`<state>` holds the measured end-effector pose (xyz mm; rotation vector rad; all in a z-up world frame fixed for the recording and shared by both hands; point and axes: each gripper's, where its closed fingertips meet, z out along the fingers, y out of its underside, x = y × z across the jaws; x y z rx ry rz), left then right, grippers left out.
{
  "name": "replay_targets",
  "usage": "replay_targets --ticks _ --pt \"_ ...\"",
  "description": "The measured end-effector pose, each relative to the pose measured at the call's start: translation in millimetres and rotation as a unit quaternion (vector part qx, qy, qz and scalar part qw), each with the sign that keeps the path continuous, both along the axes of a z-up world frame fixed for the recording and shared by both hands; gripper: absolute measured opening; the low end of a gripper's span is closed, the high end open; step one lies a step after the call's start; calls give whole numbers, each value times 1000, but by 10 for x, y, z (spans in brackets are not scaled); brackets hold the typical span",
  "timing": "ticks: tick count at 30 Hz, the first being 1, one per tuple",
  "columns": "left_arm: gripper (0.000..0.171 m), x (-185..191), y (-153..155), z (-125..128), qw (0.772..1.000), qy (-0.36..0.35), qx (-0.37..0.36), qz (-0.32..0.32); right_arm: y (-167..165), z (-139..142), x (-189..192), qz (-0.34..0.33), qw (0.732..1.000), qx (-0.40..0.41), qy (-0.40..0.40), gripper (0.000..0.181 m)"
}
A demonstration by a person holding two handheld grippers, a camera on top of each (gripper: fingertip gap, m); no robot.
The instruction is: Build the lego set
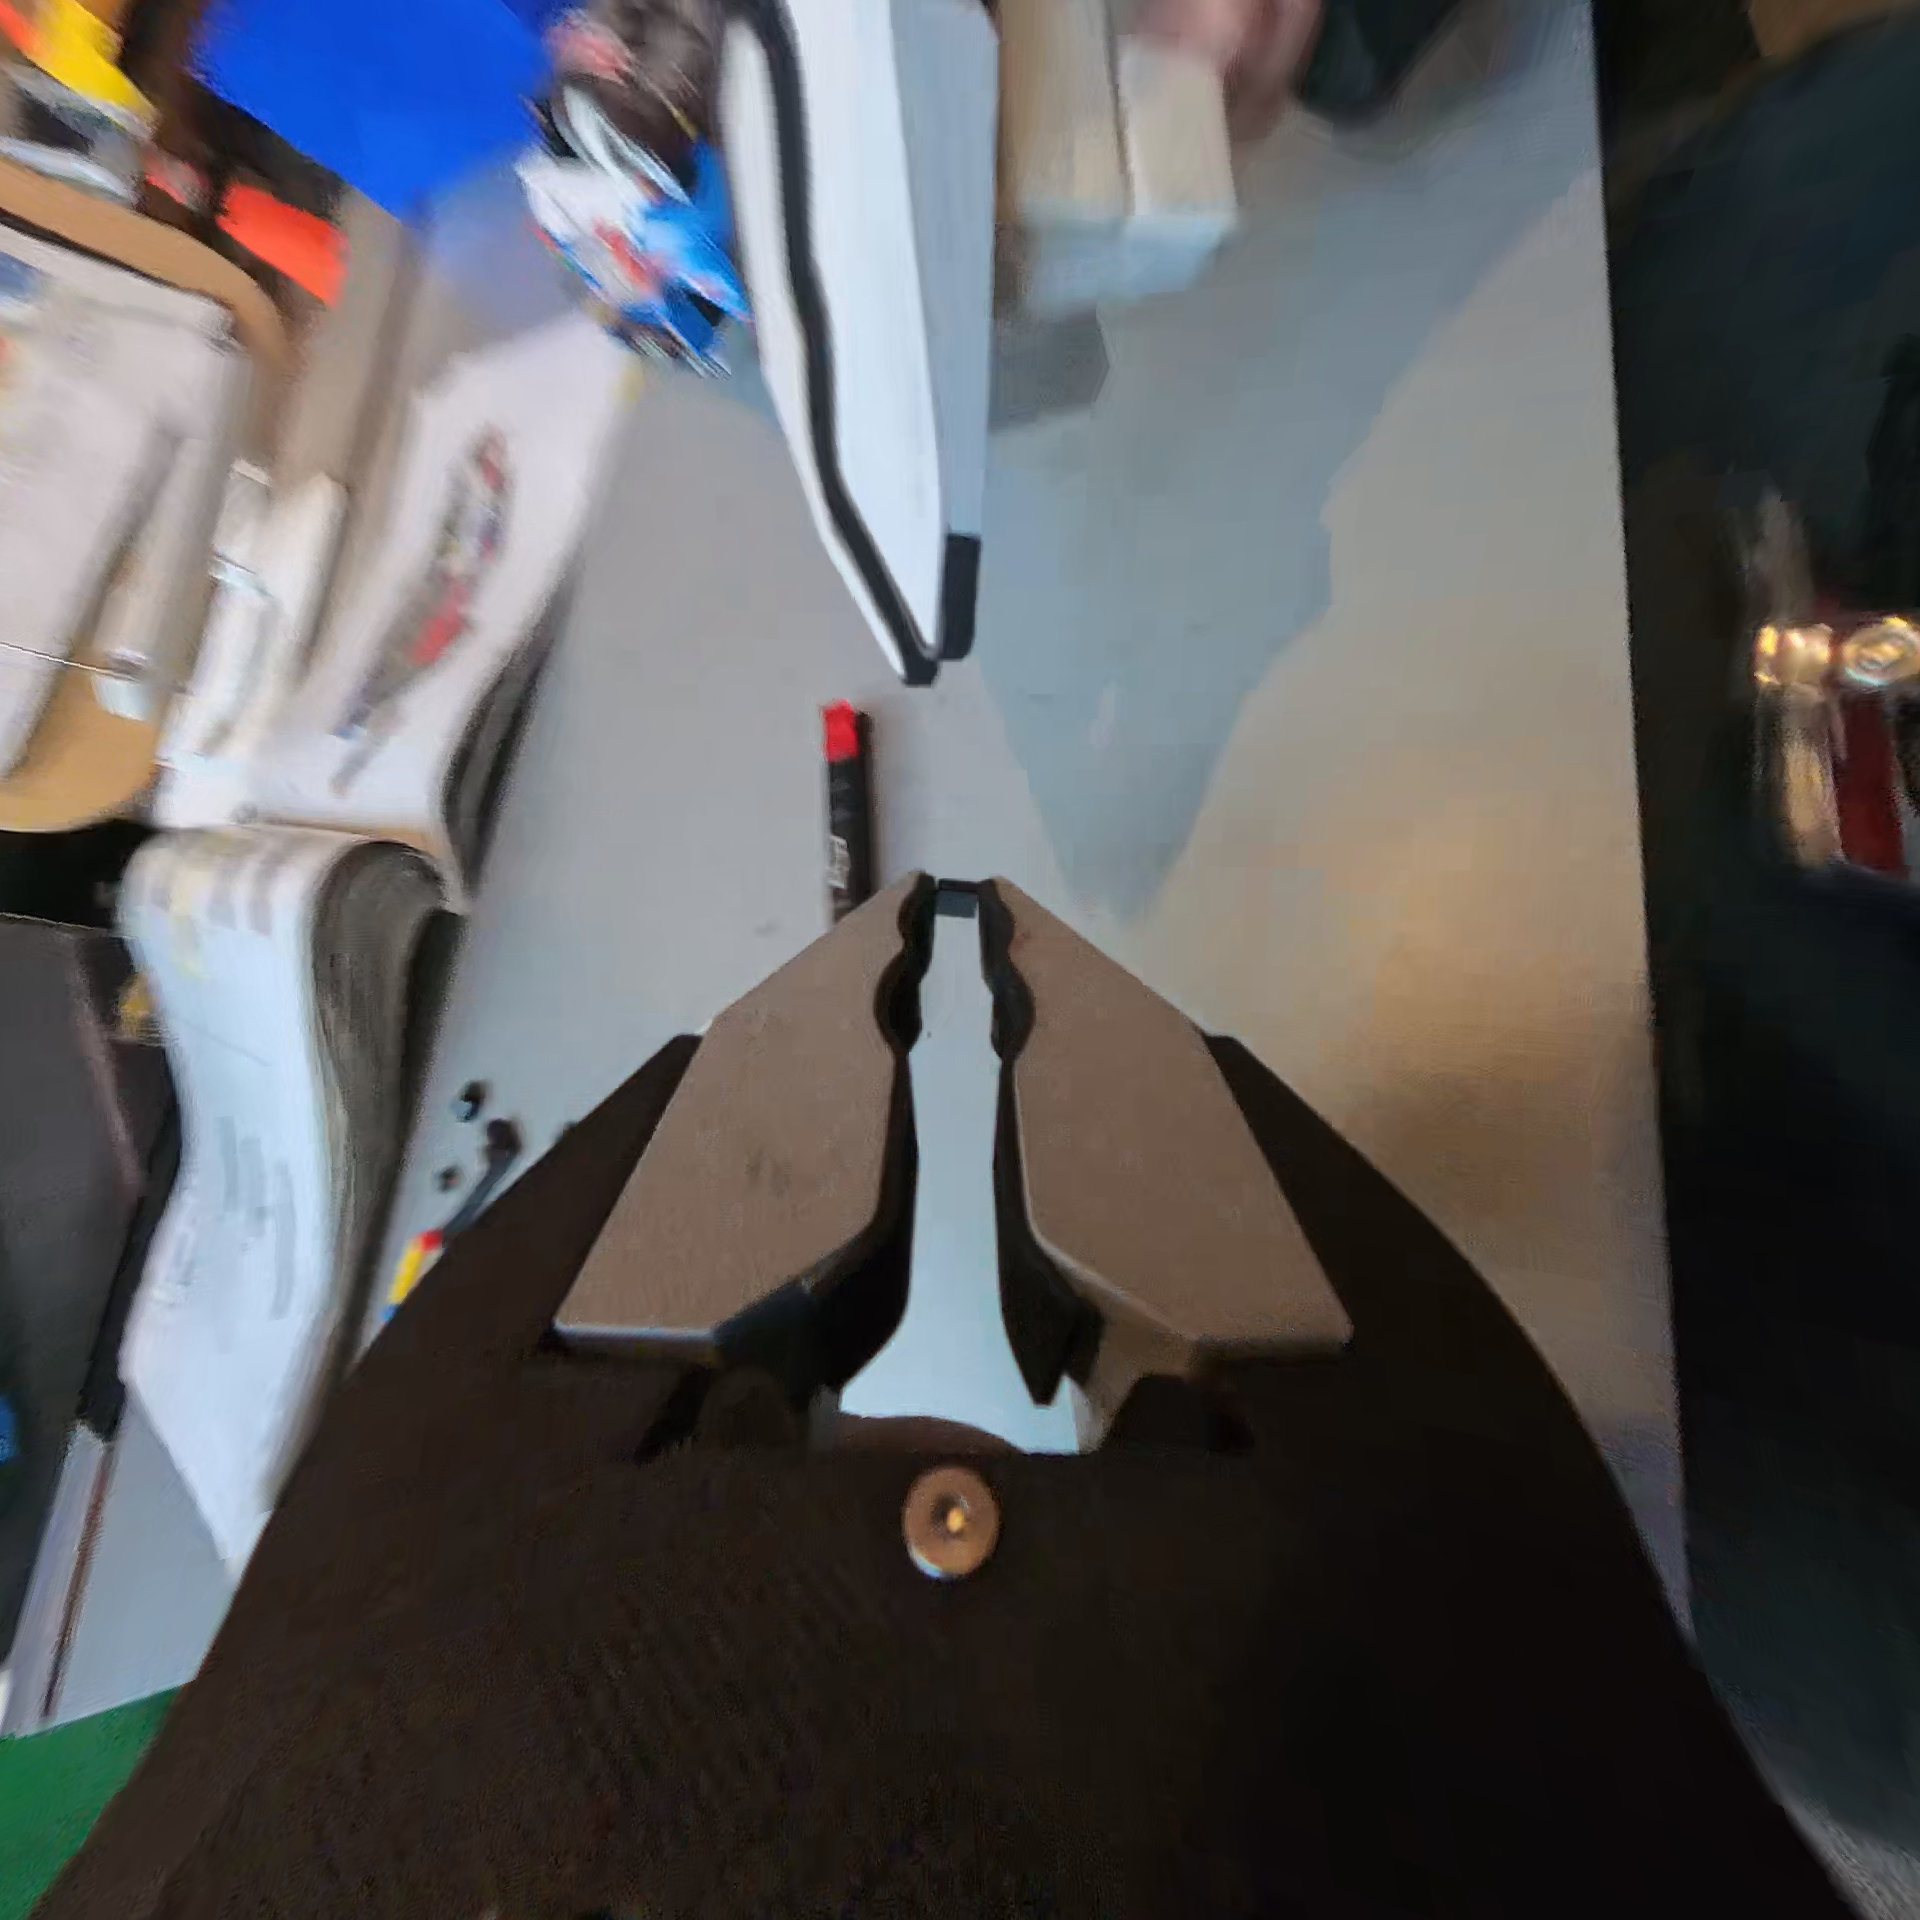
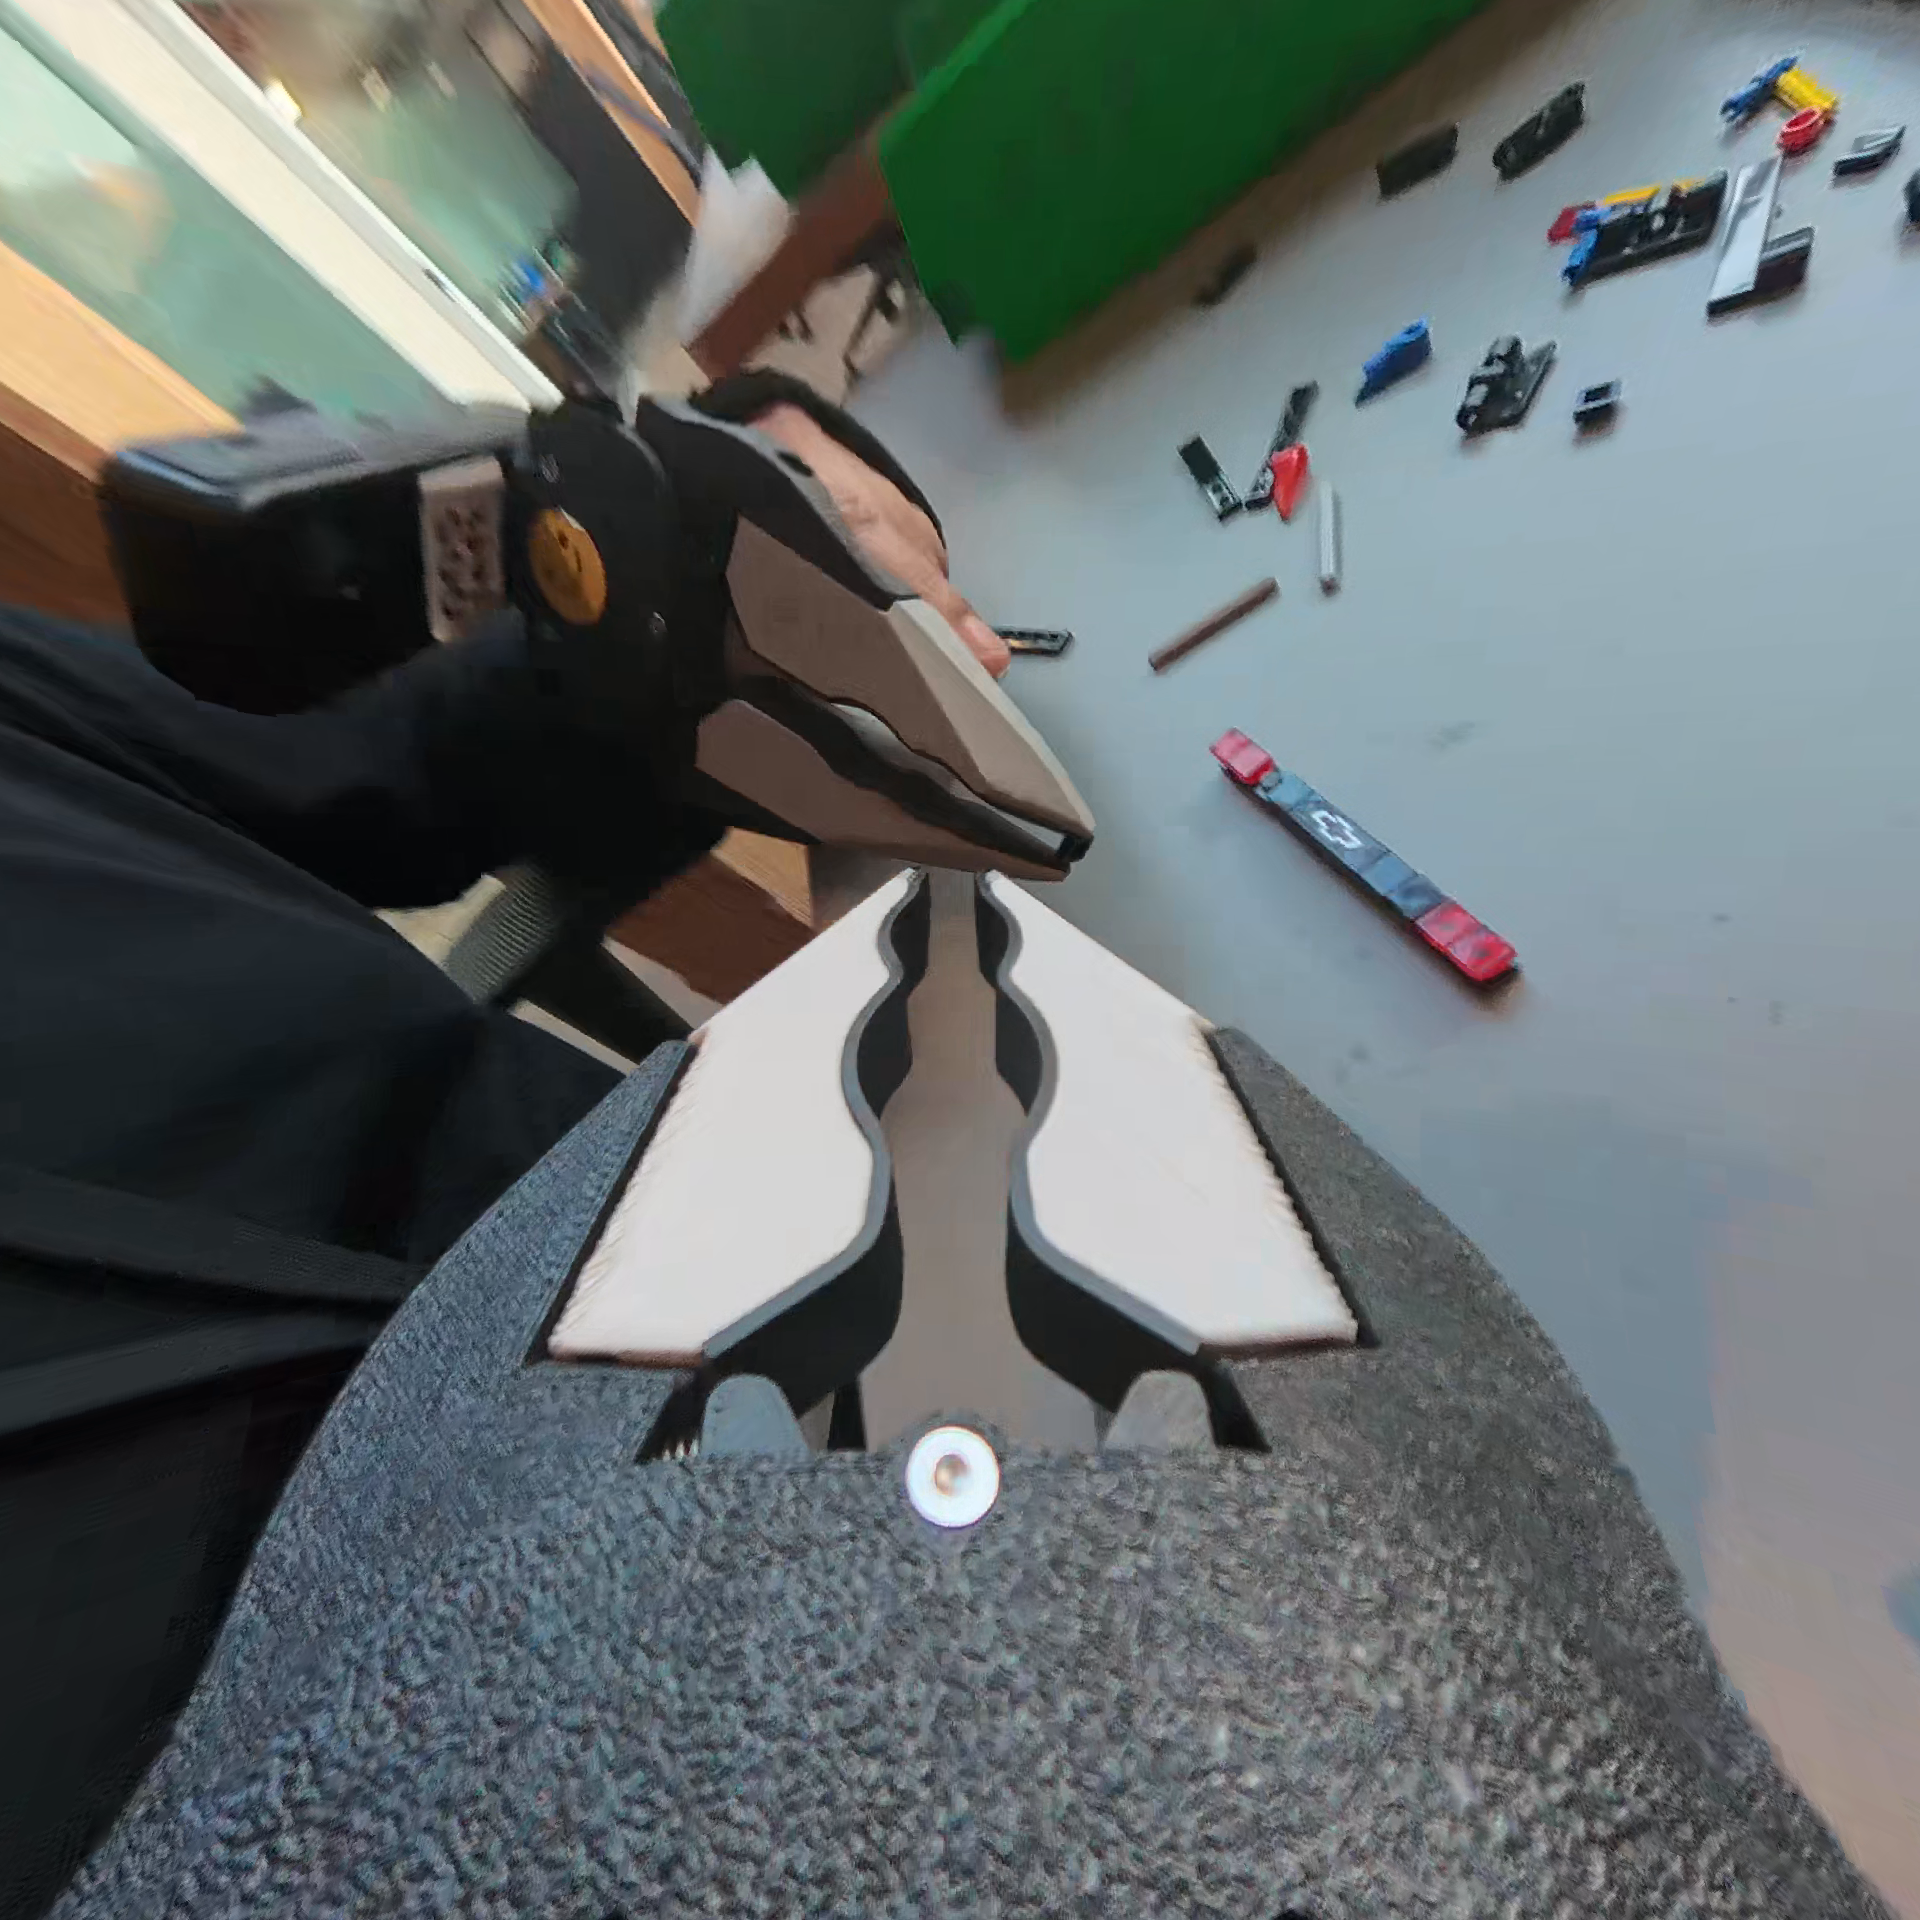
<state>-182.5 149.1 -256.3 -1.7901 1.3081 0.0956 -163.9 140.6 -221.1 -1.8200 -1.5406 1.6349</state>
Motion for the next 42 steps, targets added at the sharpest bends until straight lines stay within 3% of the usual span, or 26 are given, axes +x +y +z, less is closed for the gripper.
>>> replay_targets --ticks 3,6,10,14,19,20,24,33,42 --pt "7 75 -21 -228 997 26 -79 -3 -22 -83 8 7 999 30 -18 7" --pt "3 162 38 -252 994 11 -107 -1 73 -172 45 -8 997 72 -39 7" --pt "24 250 64 -222 989 -39 -145 6 247 -316 172 -31 981 174 -78 7" --pt "28 250 17 -155 986 -69 -149 6 187 -396 220 0 968 238 -83 7" --pt "27 -127 105 -80 989 -66 -112 67 145 -471 154 83 928 352 -84 11" --pt "28 -199 120 -91 988 -68 -111 80 126 -476 125 101 926 354 -86 19" --pt "33 -366 196 -148 985 -75 -106 112 113 -471 20 153 909 377 -87 20" --pt "28 -353 277 -215 985 -93 -121 80 75 -516 -106 228 881 397 -114 11" --pt "21 -337 245 -229 984 -107 -132 59 70 -583 -119 262 866 404 -135 8"
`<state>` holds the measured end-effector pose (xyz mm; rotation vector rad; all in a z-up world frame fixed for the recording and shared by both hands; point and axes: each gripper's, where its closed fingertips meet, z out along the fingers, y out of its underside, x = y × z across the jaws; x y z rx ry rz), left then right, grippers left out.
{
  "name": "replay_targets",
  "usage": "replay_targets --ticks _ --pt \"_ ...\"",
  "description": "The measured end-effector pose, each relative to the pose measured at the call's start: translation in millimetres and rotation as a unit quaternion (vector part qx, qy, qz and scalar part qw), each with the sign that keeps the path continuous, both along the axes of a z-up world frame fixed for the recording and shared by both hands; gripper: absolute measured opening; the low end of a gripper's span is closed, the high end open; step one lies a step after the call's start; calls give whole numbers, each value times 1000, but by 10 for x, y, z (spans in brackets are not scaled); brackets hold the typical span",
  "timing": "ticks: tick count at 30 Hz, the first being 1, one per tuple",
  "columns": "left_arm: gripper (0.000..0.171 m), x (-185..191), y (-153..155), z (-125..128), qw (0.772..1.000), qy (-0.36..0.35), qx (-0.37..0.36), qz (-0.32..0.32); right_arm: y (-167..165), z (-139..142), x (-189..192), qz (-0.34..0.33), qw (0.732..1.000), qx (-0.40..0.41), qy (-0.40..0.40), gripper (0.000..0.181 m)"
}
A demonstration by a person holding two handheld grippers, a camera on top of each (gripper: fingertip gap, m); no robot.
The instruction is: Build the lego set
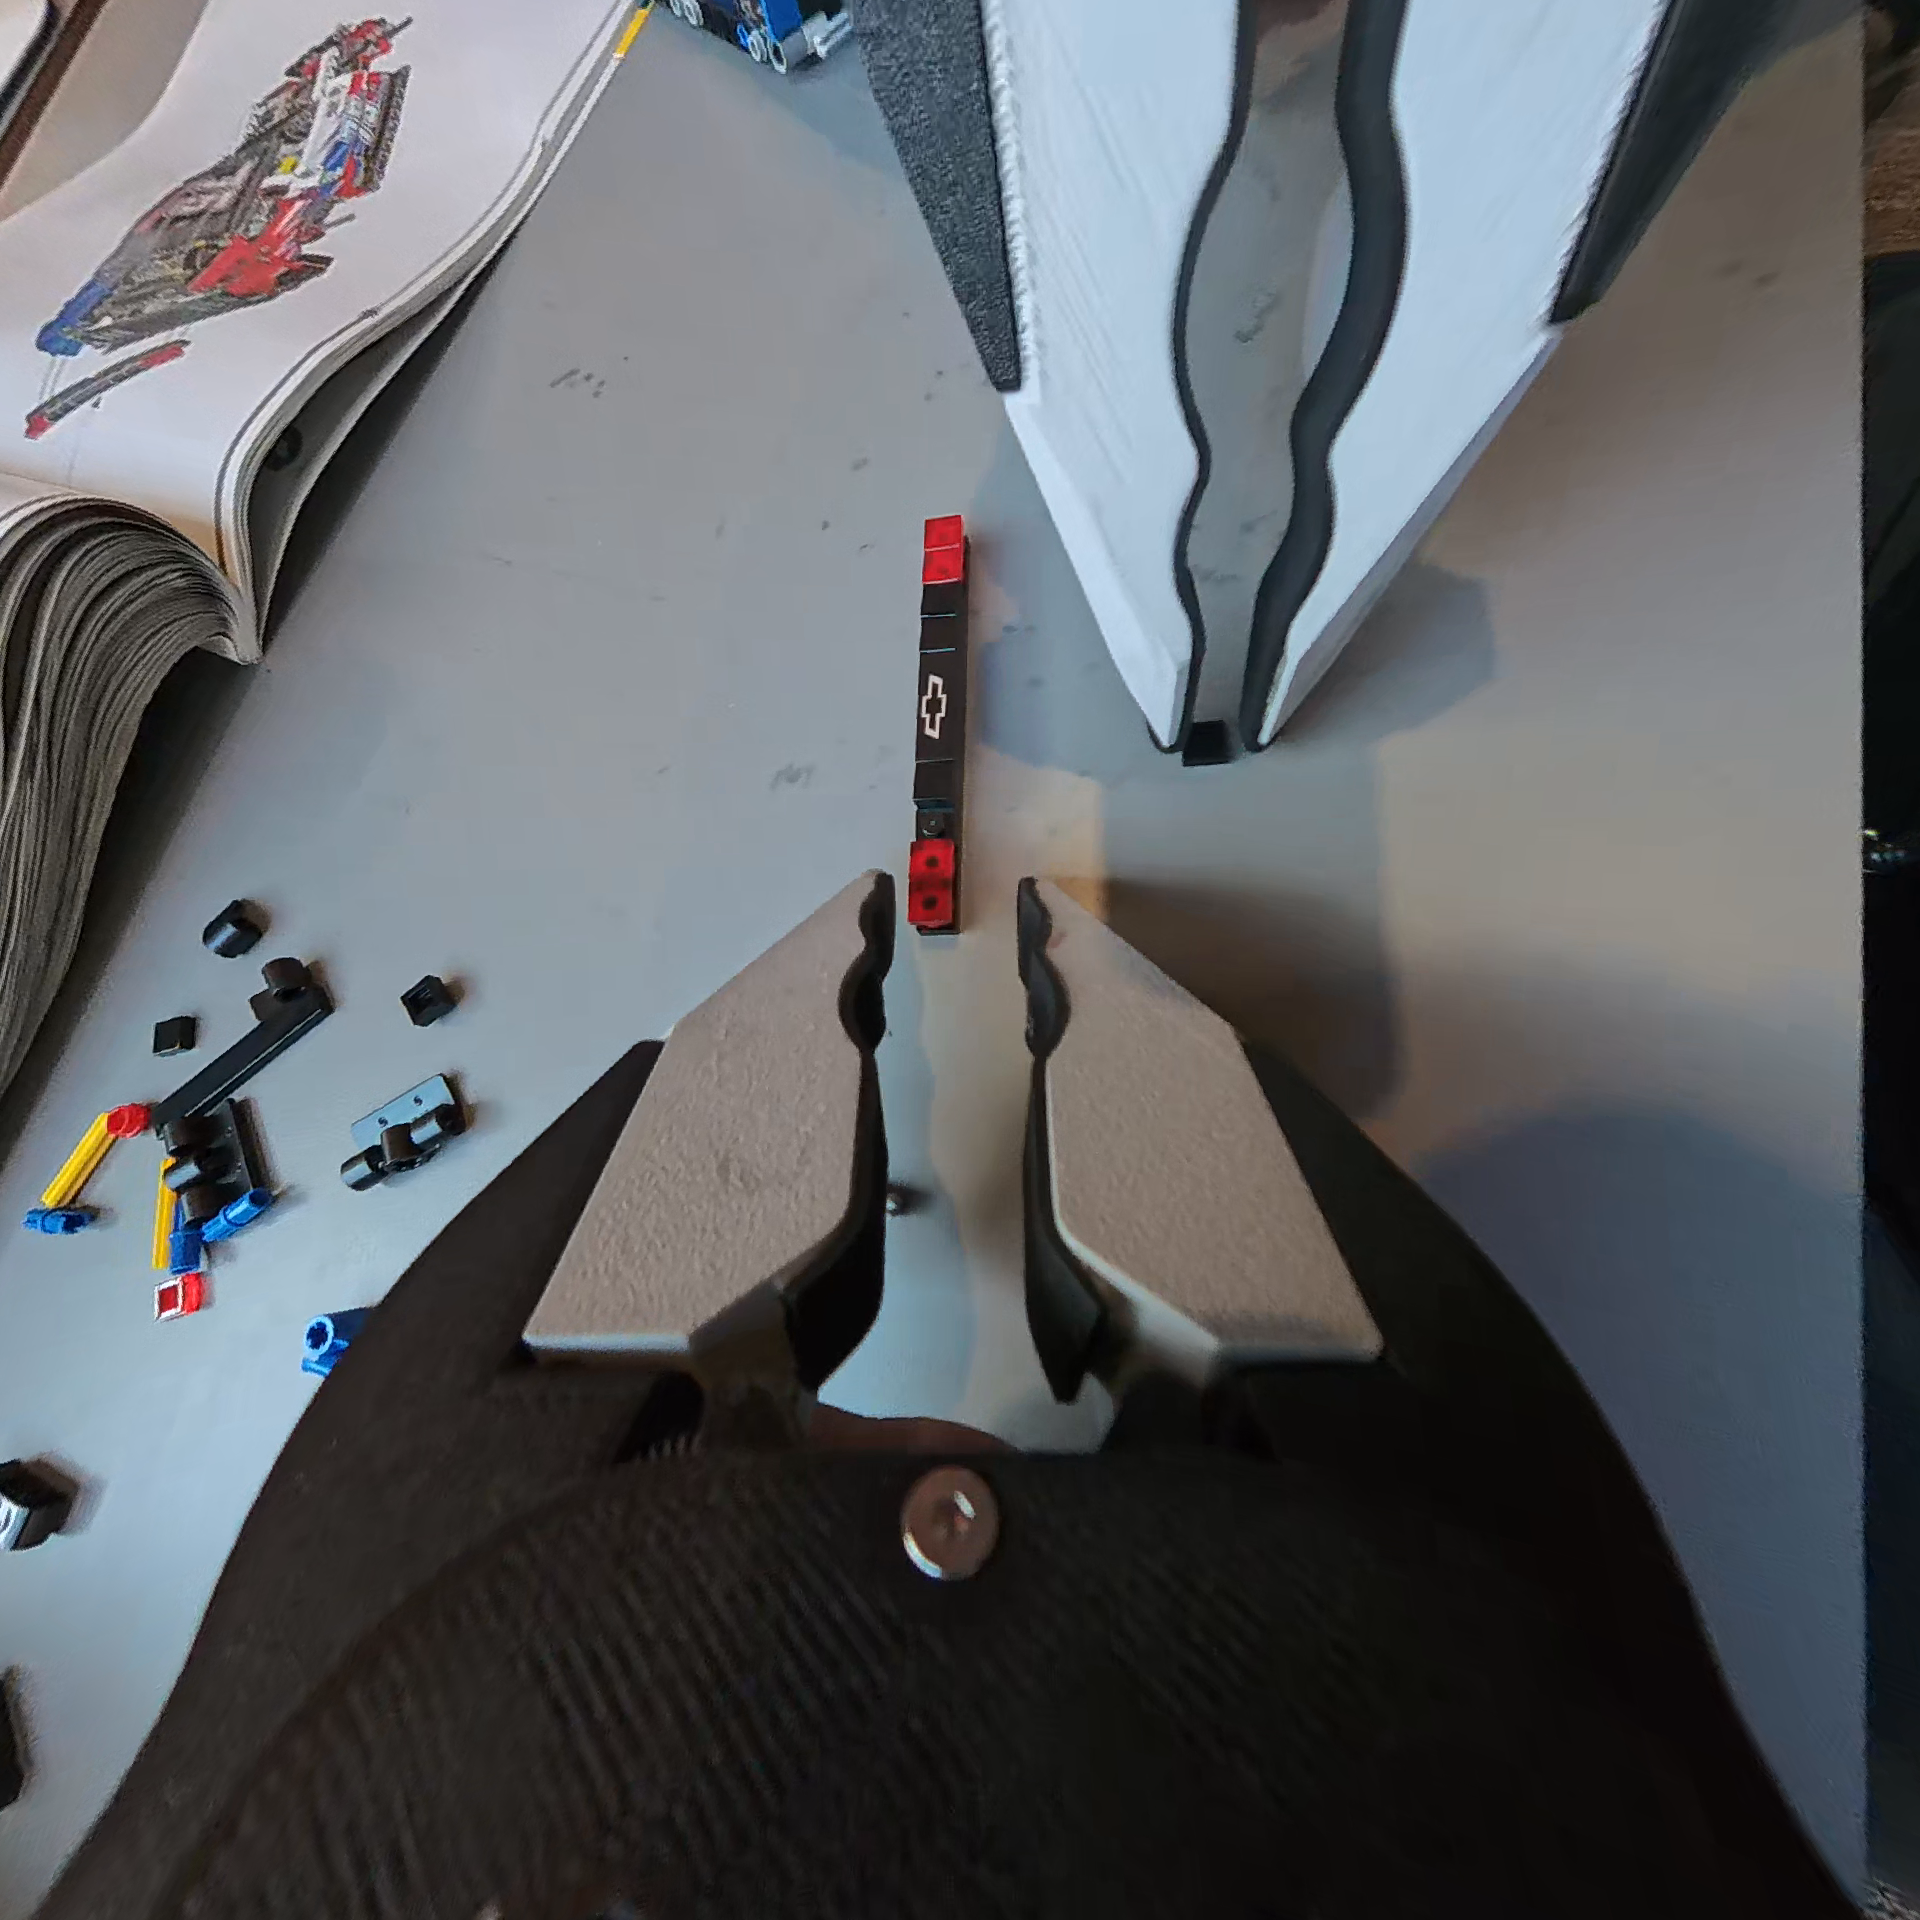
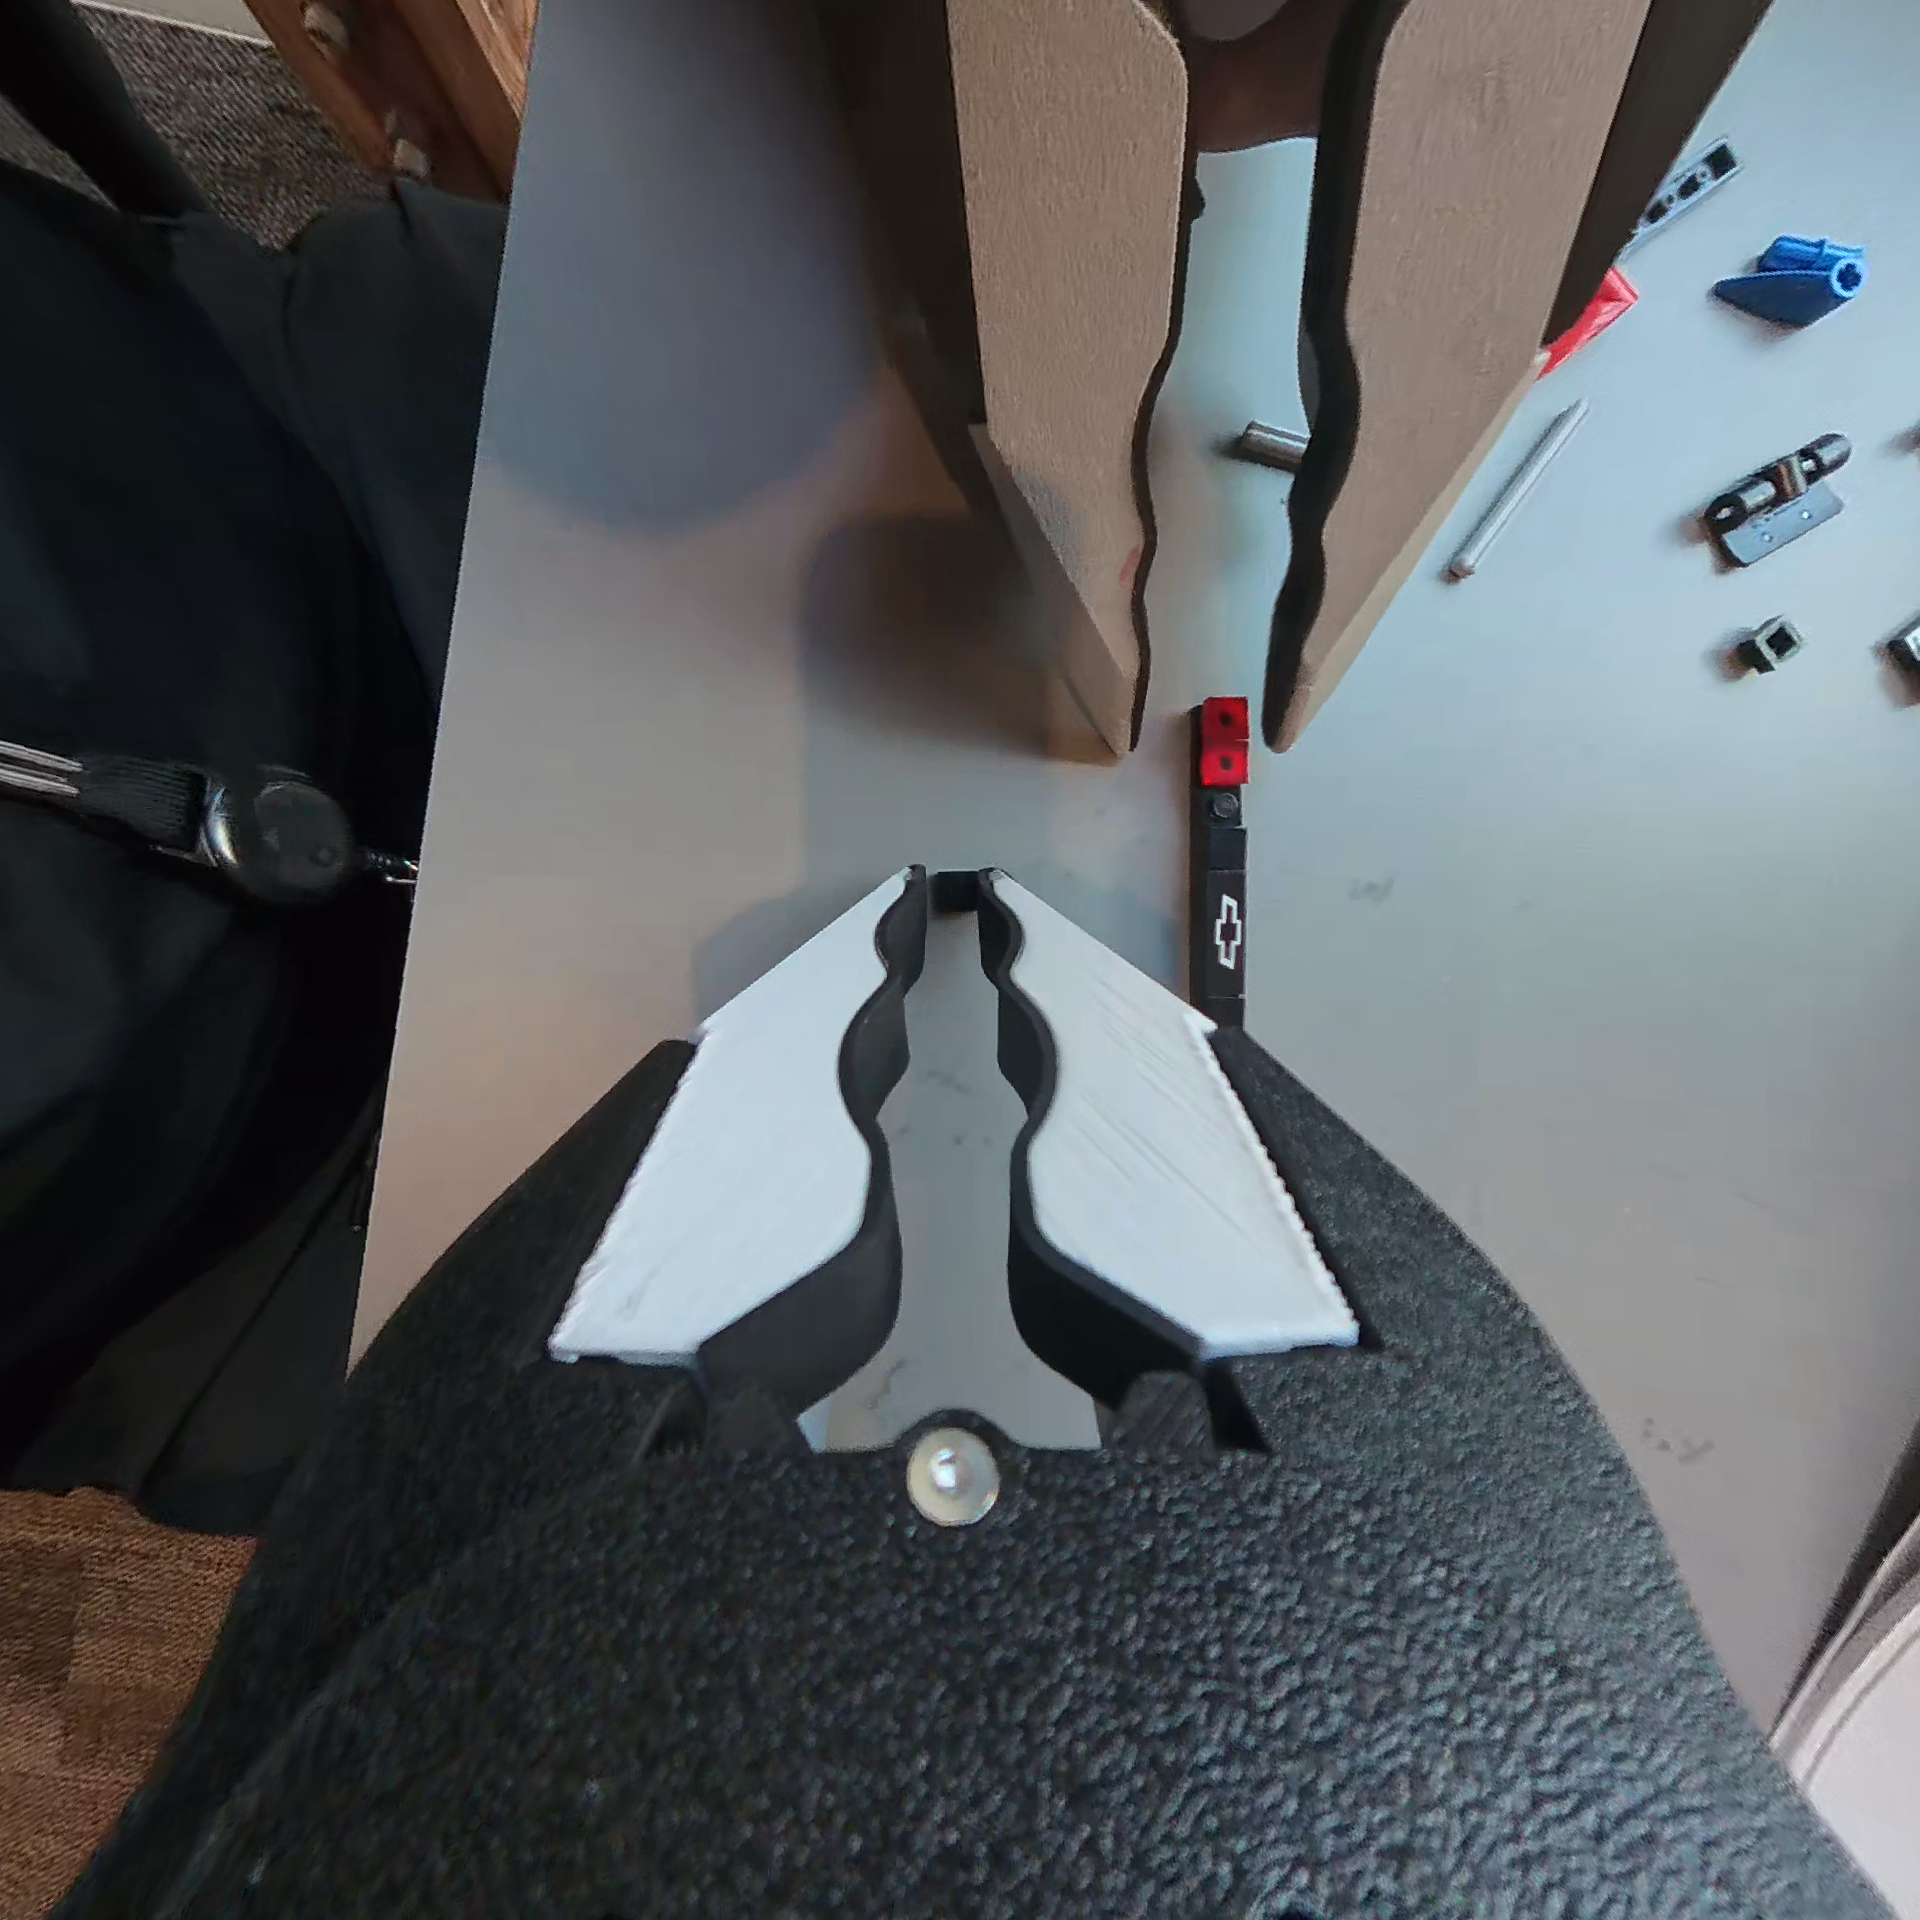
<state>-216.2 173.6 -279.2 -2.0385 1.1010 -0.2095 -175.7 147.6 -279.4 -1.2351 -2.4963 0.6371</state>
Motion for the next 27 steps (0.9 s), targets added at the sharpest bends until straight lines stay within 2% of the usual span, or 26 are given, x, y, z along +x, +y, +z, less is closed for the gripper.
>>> replay_targets --ticks 12,17,27 --pt "18 11 -10 -4 1000 0 -2 -8 12 -47 4 10 1000 -2 -17 6" --pt "17 12 -11 -6 1000 -1 -4 -9 24 19 2 6 1000 -3 -8 9" --pt "15 20 -18 -8 1000 -2 -5 -12 6 21 -4 13 1000 -4 -2 0"
